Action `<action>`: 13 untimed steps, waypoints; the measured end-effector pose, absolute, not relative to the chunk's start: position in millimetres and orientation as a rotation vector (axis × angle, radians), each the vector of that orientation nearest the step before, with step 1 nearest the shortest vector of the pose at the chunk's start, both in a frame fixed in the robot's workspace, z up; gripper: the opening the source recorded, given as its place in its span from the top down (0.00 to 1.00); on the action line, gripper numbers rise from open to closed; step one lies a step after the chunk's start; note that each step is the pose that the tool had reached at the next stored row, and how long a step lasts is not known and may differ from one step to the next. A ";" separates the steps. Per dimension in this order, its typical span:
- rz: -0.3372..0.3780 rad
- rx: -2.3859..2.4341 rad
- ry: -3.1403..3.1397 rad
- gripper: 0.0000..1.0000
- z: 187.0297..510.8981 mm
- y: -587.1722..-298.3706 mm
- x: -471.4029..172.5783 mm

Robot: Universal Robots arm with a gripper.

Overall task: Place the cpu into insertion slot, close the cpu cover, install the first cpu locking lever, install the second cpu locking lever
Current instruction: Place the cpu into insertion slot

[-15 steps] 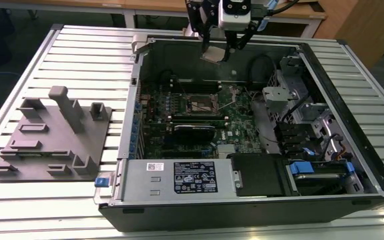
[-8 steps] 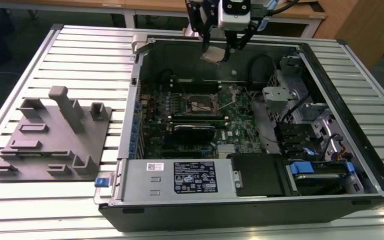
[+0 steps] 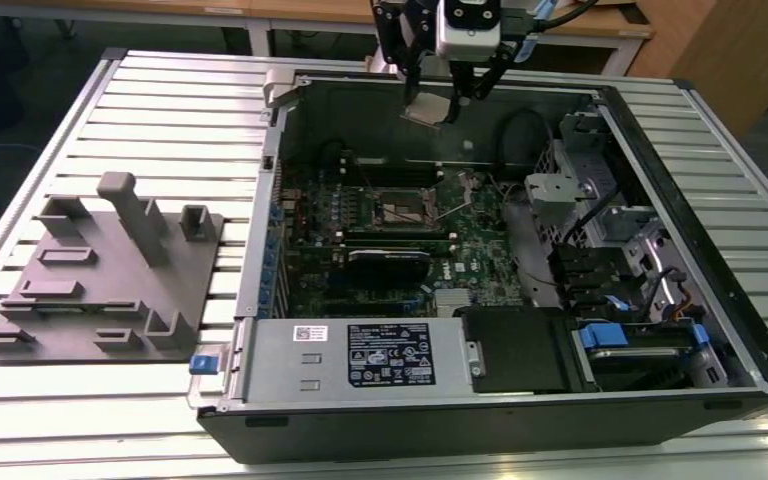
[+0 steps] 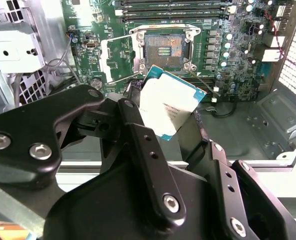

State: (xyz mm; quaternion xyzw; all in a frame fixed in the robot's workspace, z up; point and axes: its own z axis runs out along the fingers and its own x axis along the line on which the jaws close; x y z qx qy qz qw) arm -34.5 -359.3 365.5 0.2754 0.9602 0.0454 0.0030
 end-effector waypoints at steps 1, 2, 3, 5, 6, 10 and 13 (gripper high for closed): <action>0.142 0.864 3.011 0.46 365.5 -359.3 -34.5; 0.142 0.865 3.011 0.46 365.5 -359.3 -34.5; 0.142 0.867 3.010 0.46 365.5 -359.3 -34.5; 0.142 0.869 3.009 0.46 365.5 -359.3 -34.5; 0.142 0.870 3.009 0.46 365.5 -359.3 -34.5; 0.142 0.876 3.007 0.46 365.5 -359.3 -34.5; 0.142 0.884 3.005 0.46 365.5 -359.3 -34.5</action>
